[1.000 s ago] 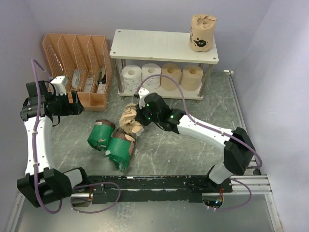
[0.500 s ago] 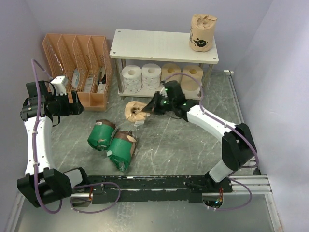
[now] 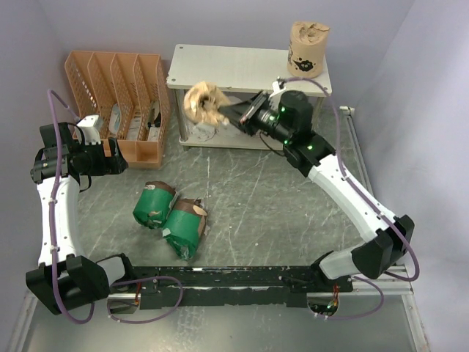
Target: Place and organize the paper towels onto the shelf
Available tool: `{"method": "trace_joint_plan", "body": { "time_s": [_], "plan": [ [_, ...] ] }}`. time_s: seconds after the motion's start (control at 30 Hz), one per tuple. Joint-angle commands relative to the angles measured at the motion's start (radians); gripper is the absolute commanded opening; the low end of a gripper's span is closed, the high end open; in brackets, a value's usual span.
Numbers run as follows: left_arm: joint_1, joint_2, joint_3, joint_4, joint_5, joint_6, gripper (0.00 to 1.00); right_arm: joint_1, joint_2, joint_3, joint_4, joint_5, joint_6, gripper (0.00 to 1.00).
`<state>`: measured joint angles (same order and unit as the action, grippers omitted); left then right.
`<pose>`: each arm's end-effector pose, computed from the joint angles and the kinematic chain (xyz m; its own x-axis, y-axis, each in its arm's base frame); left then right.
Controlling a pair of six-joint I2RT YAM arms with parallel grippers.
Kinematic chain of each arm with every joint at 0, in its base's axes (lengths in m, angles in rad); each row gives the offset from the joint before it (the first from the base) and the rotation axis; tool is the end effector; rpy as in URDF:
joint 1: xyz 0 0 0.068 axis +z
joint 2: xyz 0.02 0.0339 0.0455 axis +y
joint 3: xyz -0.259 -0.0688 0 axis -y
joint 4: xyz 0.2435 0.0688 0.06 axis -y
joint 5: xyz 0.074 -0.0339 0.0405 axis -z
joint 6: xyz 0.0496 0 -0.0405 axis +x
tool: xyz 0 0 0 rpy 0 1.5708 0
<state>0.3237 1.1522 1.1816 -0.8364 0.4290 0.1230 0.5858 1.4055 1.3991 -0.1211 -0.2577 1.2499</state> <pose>0.2329 0.0564 0.3313 -0.6816 -0.1110 -0.7233 0.0676 0.9746 -0.2133 0.2782 0.1997 0.4119 -0.7406 0.6098 -0.2821 -0.1345 0.2768 0.9515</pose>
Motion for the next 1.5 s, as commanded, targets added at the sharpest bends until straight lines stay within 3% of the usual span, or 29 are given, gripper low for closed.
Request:
{"method": "trace_joint_plan", "body": {
  "time_s": [0.0,0.17,0.4,0.7,0.9,1.1,1.27,1.47],
  "plan": [
    [0.004,-0.008,0.022,-0.004,0.028,-0.006,0.93,-0.02,-0.015,0.162,0.052,0.11,0.083,0.0],
    [0.004,-0.014,0.014,-0.006,0.036,0.004,0.94,-0.119,0.013,0.31,-0.093,0.239,0.127,0.0],
    [0.004,-0.025,0.002,0.007,0.004,0.001,0.94,-0.168,-0.013,0.264,-0.111,0.519,0.169,0.0],
    [0.004,-0.026,0.001,0.011,-0.004,-0.003,0.94,-0.19,0.05,0.253,-0.051,0.606,0.277,0.0],
    [0.004,-0.034,-0.005,0.011,-0.01,-0.003,0.93,-0.225,0.108,0.298,-0.053,0.582,0.283,0.0],
    [0.004,-0.039,-0.002,0.01,-0.019,-0.003,0.94,-0.259,0.164,0.361,-0.014,0.512,0.207,0.42],
    [0.004,-0.035,-0.001,0.01,-0.018,-0.003,0.94,-0.27,0.168,0.356,0.062,0.463,0.164,0.98],
    [0.004,-0.033,-0.005,0.013,-0.021,-0.003,0.93,-0.192,0.098,0.332,0.112,0.385,-0.078,1.0]
  ]
}}
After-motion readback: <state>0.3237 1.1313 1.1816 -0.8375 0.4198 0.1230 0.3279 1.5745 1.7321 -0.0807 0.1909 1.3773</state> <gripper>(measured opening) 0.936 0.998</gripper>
